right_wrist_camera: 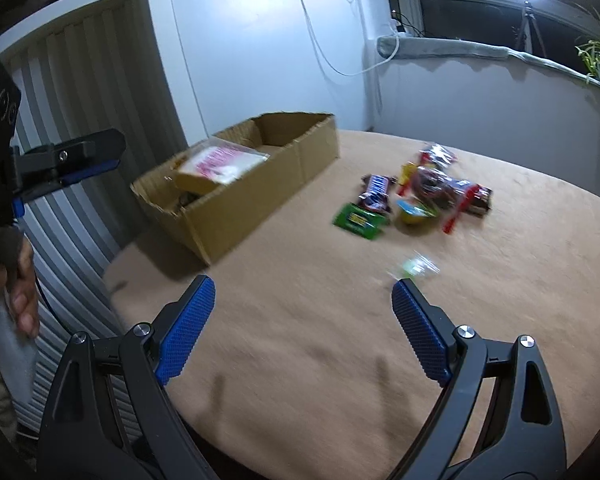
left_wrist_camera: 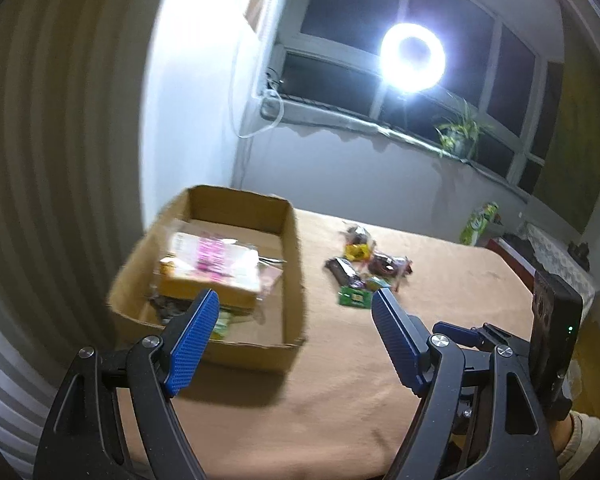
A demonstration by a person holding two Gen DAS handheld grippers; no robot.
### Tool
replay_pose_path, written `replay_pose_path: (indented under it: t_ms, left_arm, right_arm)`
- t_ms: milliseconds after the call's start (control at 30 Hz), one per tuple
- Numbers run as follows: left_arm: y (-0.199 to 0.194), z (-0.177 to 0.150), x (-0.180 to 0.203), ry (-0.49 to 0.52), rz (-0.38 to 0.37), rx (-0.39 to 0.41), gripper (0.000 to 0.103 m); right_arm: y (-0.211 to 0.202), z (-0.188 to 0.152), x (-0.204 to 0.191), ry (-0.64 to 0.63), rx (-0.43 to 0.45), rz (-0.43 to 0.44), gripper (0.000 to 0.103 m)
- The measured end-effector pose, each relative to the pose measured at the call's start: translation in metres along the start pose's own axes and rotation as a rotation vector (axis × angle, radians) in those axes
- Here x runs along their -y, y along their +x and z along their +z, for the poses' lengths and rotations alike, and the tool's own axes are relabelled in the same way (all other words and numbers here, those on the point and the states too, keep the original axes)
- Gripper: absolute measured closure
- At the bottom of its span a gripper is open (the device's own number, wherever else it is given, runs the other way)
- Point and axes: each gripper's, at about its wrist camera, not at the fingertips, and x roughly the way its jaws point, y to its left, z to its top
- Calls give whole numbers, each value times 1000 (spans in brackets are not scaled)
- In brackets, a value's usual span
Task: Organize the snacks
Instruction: 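Grasp the green candy packet with the left gripper while the right grasps a small clear bag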
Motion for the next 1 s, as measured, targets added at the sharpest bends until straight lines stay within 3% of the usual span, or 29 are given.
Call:
replay_pose_path:
  t_ms: [333, 667, 733, 767, 1000]
  left_arm:
    - [46, -12, 61, 96, -94, -99, 24]
    - [131, -20, 87, 102, -65, -247, 25]
    - [142, -21, 89, 98, -66, -271, 41]
    - [148, -21, 90, 96, -61, -285, 44]
    - [169, -22, 85, 81, -39, -335, 45]
  right_arm:
    - [-6, -6, 34, -2, -27, -62, 11]
    - [0, -3, 64, -68, -113, -76, 11]
    - [4, 1, 68, -94, -129, -75, 11]
    - [7, 3, 70, -107, -138, -67, 14]
    - [41, 17, 68, -201, -210, -3, 25]
